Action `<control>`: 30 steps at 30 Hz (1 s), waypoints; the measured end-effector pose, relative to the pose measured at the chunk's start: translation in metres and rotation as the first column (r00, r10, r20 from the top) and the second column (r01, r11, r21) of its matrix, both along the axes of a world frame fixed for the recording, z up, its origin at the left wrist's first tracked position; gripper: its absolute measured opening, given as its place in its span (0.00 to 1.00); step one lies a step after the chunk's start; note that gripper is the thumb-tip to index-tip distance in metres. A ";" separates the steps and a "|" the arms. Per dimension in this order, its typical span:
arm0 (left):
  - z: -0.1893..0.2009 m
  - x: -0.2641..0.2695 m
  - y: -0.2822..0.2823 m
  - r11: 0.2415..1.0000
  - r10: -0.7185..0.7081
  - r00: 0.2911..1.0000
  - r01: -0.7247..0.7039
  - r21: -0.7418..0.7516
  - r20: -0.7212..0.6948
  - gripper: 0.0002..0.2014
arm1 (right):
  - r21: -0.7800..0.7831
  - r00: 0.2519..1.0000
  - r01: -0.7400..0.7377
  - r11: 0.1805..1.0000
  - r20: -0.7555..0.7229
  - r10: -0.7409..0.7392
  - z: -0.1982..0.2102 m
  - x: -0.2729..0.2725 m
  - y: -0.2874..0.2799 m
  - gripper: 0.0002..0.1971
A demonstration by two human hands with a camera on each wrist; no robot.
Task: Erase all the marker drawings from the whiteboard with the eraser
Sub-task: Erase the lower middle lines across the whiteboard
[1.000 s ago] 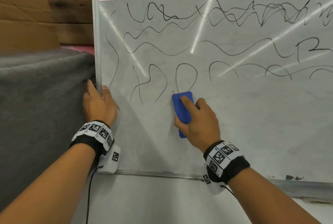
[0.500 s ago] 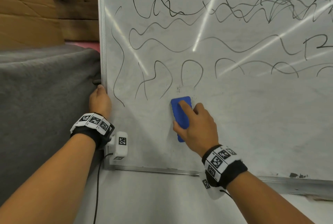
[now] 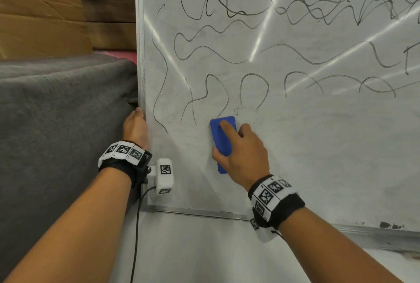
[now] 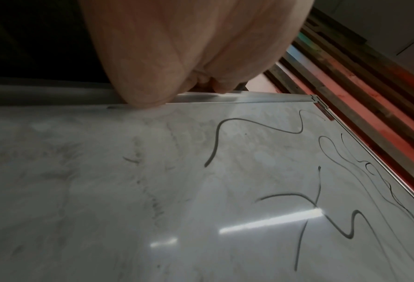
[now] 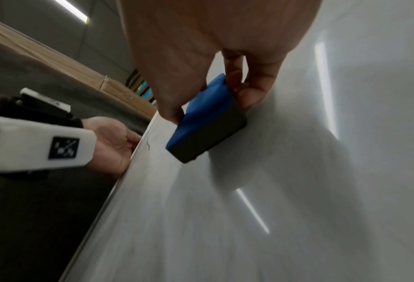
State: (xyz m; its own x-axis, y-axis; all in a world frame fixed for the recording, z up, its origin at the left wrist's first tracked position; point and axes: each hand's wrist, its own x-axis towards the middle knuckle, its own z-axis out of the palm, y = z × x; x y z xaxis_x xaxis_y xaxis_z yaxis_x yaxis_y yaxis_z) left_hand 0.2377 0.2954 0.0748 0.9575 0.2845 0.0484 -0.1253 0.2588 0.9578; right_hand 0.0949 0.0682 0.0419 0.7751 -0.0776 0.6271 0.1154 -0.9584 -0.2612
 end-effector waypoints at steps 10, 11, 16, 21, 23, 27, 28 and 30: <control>-0.002 0.004 -0.001 1.000 -0.012 1.000 0.012 -0.008 0.020 0.17 | -0.020 1.000 -0.008 1.000 -0.016 0.007 -0.007 0.005 0.019 0.30; -0.003 0.004 -0.002 1.000 -0.014 1.000 0.014 -0.011 0.027 0.17 | -0.017 1.000 -0.004 1.000 -0.011 0.004 -0.002 0.007 0.021 0.30; -0.002 0.004 0.004 0.998 -0.048 0.999 0.048 -0.044 -0.002 0.20 | -0.055 1.000 0.015 0.998 0.001 -0.014 0.016 0.020 0.038 0.30; -0.004 0.005 0.007 0.989 -0.104 0.994 0.102 -0.104 -0.017 0.19 | -0.131 0.997 -0.006 0.991 -0.083 -0.004 -0.008 0.013 0.049 0.29; -0.002 0.003 0.007 0.990 -0.097 0.995 0.095 -0.104 -0.014 0.19 | -0.125 0.998 -0.010 0.992 -0.062 0.002 0.001 0.019 0.053 0.30; -0.002 0.002 0.005 0.989 -0.113 0.993 0.111 -0.096 -0.017 0.19 | -0.056 1.000 -0.006 0.998 0.004 0.006 0.023 0.033 0.064 0.30; -0.002 0.001 0.005 0.988 -0.119 0.993 0.117 -0.104 -0.010 0.19 | -0.049 1.000 -0.006 0.999 0.002 0.007 0.021 0.033 0.067 0.31; -0.001 0.002 0.007 0.989 -0.124 0.992 0.123 -0.078 -0.003 0.19 | -0.081 0.999 -0.016 0.997 -0.036 0.013 0.011 0.029 0.070 0.31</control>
